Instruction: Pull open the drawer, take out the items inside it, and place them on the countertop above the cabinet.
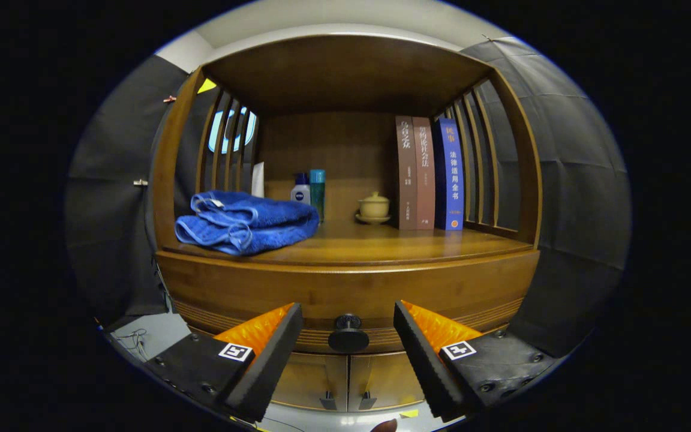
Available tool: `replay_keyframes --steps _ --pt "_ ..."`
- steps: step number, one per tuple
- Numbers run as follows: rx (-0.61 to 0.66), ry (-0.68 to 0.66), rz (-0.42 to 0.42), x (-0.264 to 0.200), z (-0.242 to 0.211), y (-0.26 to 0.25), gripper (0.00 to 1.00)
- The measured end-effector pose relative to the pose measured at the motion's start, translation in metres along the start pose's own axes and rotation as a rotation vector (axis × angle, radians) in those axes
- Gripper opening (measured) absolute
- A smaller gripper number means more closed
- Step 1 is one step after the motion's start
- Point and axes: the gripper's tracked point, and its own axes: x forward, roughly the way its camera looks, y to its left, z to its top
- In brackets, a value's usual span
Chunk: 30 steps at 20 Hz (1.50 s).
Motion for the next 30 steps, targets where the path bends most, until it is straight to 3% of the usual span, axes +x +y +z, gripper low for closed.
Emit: replay_keyframes --steps 2,5,8,9,14,20,30 --pt "0.011 0.020 0.000 0.011 -0.009 0.000 0.98" --pt "0.034 0.064 -0.007 0.019 -0.025 0.002 0.67" --pt "0.003 0.072 -0.012 0.025 -0.034 0.001 0.62" --pt "-0.003 0.065 -0.013 0.023 -0.029 -0.001 0.50" --pt "-0.015 0.053 -0.028 0.024 -0.030 -0.003 0.35" --pt "-0.005 0.064 -0.013 0.017 -0.031 -0.004 0.35" --pt "0.019 0.065 0.005 -0.061 -0.037 -0.007 0.35"
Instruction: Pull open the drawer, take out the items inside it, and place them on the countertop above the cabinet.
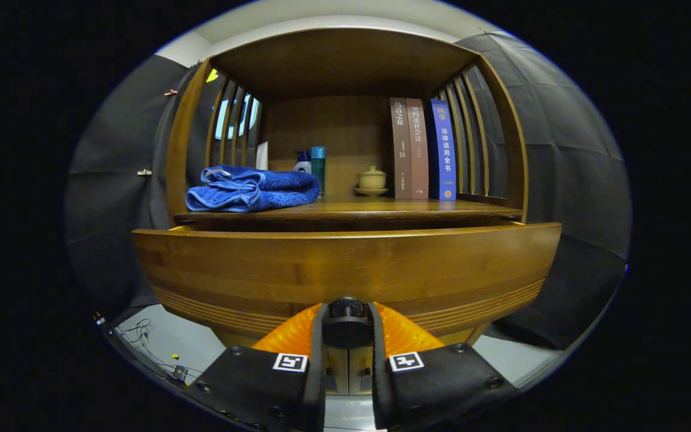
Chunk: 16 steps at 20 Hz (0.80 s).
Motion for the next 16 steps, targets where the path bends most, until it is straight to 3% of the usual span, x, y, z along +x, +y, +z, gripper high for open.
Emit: replay_keyframes --steps 11,16 --pt "0.035 0.026 0.031 -0.075 -0.016 -0.001 0.35" --pt "0.037 0.027 0.032 -0.080 -0.021 -0.003 0.35"
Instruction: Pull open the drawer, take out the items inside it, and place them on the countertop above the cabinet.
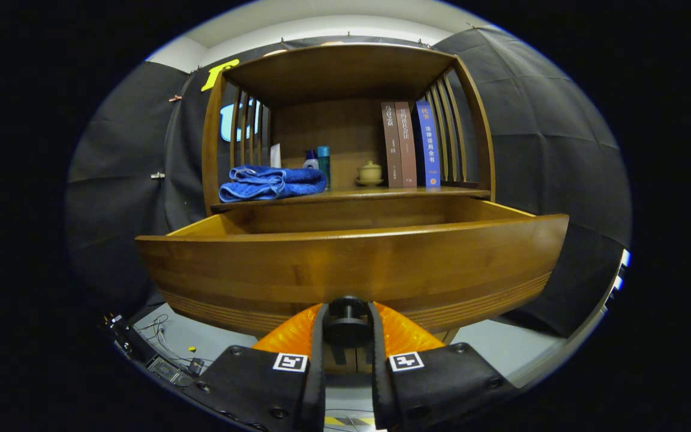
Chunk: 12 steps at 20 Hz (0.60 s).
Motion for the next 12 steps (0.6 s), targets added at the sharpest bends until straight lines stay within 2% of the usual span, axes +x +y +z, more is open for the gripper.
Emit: replay_keyframes --steps 6,7,11,12 --pt "-0.016 -0.001 0.003 0.002 -0.002 0.000 0.37" --pt "-0.014 0.008 0.012 0.001 -0.004 0.001 0.43" --pt "-0.023 0.038 0.043 -0.010 0.000 0.001 1.00" --pt "-0.020 0.032 0.047 -0.017 0.010 0.002 0.98"
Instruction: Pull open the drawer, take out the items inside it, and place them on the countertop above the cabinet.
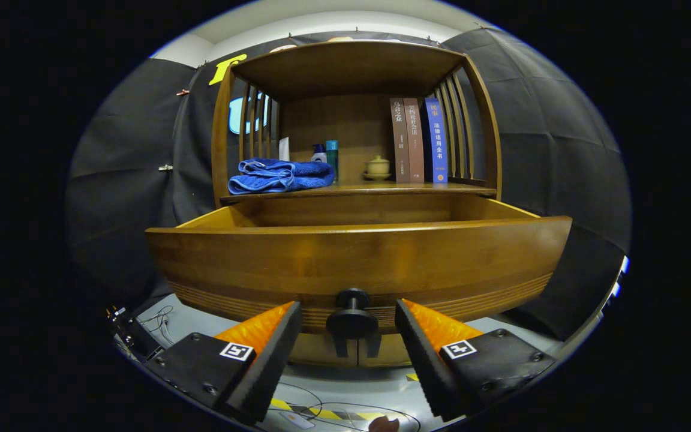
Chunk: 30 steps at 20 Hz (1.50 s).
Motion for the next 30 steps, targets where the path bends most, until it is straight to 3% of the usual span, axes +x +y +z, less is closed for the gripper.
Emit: replay_keyframes --steps 4,7,12,18,24,30 --pt "-0.023 -0.035 0.017 -0.024 0.064 0.000 0.98" --pt "-0.035 0.013 0.050 -0.023 0.106 0.003 0.97" --pt "-0.018 0.177 0.086 0.025 0.148 0.007 0.97" --pt "-0.051 0.512 0.035 0.117 0.111 -0.008 0.99" --pt "-0.040 0.774 -0.013 0.152 0.033 -0.016 0.95" --pt "-0.022 0.843 -0.092 0.168 0.010 -0.027 0.57"
